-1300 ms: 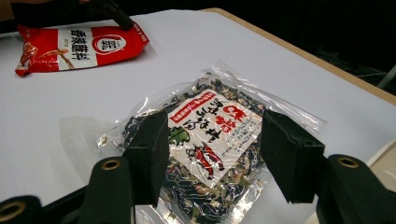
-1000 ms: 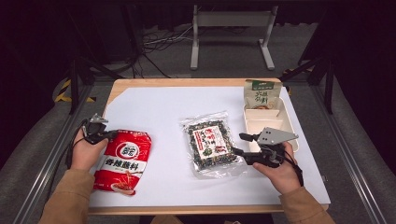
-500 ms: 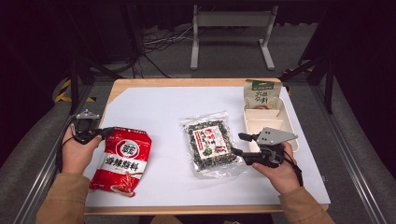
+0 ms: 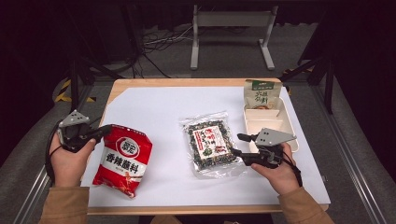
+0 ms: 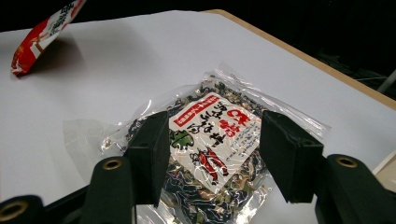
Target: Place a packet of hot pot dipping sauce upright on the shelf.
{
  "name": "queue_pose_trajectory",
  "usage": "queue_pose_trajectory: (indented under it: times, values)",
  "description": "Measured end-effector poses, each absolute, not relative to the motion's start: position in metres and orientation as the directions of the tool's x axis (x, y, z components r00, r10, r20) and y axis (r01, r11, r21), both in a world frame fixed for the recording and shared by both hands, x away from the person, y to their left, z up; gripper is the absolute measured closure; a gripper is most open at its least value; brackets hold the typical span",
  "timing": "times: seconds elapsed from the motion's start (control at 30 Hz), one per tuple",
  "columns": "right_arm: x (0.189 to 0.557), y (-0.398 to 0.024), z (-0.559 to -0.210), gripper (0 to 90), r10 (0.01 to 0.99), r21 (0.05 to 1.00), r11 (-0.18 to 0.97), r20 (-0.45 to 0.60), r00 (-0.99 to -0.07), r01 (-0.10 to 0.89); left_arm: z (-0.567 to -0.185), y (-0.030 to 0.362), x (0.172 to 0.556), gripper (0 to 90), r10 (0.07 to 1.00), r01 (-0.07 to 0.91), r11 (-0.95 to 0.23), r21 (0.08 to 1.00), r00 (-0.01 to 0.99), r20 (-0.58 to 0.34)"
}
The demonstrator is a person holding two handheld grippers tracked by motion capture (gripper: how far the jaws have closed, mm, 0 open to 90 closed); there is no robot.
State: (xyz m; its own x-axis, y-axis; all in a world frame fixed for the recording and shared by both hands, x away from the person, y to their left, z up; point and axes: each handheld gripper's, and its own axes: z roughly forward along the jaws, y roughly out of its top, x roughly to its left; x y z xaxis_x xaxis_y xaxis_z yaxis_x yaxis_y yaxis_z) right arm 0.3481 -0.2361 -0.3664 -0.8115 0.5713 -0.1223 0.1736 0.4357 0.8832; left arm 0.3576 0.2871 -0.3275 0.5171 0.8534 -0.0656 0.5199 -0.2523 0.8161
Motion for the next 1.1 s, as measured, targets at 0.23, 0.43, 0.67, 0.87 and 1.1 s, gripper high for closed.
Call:
queue_pose_trajectory:
  times: [0.23,0.43,0.67,0.87,1.1]
  values:
    - [0.345,-0.233,-0.365,44.1,0.562,0.881,0.441,-0.122,-0.818,0.171,-0.318,0.287,0.342,90.0,0.834,0.463,-0.233,0.855,0.547,-0.069]
    - [0.340,-0.224,-0.361,44.2,0.540,0.883,0.444,-0.127,-0.832,0.154,-0.312,0.290,0.333,90.0,0.809,0.425,-0.205,0.882,0.580,-0.092]
    - [0.337,-0.216,-0.357,44.2,0.519,0.886,0.444,-0.133,-0.844,0.133,-0.302,0.285,0.319,90.0,0.752,0.339,-0.238,0.910,0.657,-0.048]
    - [0.336,-0.206,-0.351,44.2,0.494,0.890,0.443,-0.143,-0.857,0.106,-0.293,0.277,0.307,90.0,0.707,0.278,-0.252,0.927,0.707,-0.020]
    - [0.343,-0.193,-0.345,44.2,0.468,0.892,0.441,-0.137,-0.873,0.096,-0.290,0.264,0.303,90.0,0.690,0.238,-0.268,0.933,0.724,0.013]
